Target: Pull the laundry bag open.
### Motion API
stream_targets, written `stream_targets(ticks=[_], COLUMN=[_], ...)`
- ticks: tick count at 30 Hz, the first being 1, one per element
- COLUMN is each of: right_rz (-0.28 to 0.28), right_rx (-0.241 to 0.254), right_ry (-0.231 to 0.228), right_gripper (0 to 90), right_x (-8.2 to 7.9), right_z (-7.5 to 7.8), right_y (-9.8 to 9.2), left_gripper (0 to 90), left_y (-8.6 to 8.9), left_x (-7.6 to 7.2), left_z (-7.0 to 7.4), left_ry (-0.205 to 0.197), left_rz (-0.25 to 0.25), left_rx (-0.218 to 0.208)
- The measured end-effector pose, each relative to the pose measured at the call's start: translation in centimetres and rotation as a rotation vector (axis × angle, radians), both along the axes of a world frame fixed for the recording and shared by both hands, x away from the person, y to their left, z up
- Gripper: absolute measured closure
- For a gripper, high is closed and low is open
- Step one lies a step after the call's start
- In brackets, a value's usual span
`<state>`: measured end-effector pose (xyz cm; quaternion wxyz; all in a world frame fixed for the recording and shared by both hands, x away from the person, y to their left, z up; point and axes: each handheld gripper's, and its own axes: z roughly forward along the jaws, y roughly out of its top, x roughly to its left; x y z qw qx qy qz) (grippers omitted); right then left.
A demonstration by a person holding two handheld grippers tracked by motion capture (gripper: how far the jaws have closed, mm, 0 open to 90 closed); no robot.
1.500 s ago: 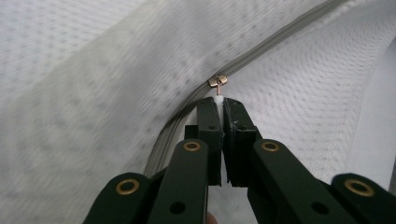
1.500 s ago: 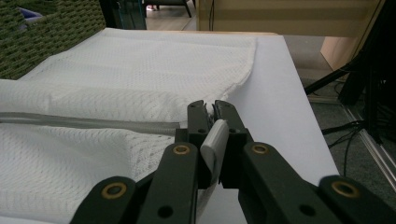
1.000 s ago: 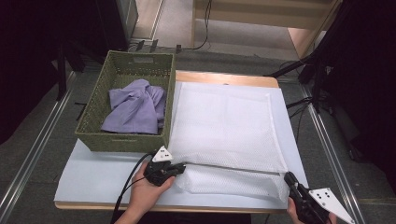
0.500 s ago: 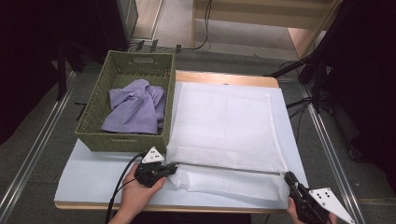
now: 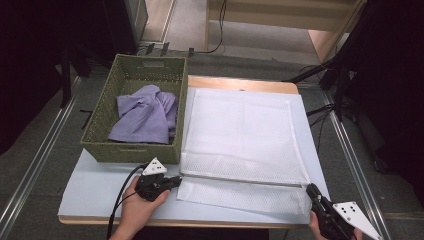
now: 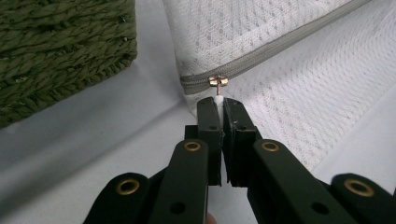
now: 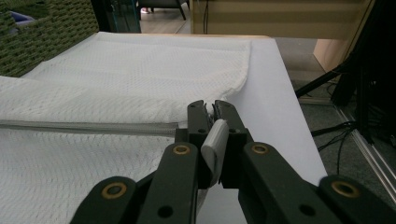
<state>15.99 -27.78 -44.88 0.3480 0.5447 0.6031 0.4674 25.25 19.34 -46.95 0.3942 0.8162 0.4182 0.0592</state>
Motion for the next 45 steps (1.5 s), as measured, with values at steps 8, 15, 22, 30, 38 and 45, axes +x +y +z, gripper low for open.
stream_targets(ticks=[8,15,22,30,38,45], right_rz=[0.001,-0.015,0.005,0.011,0.12,0.227], right_rx=[0.001,0.022,0.073,0.035,0.009,0.005], right_ry=[0.02,0.085,0.15,0.089,0.032,0.046], right_gripper=[87.6,87.3,67.6,53.0,59.0,57.8], right_x=[0.2,0.9,1.5,1.2,1.5,3.0], right_z=[-0.3,-1.2,-2.6,-0.8,1.2,1.7], right_y=[-0.2,-0.6,-1.4,-1.0,2.2,5.7], left_gripper=[87.5,87.4,74.8,62.7,72.4,90.0], left_y=[0.5,0.7,1.5,2.2,1.0,-1.6], left_x=[-0.3,-0.6,-1.0,-1.7,-2.3,-2.5], left_z=[0.0,-0.1,0.1,1.7,2.9,2.7], left_ry=[0.019,0.034,-0.022,-0.113,-0.163,-0.163], left_rz=[0.002,-0.028,-0.036,-0.002,-0.023,-0.085], left_rx=[-0.019,-0.045,-0.102,-0.136,-0.135,-0.122])
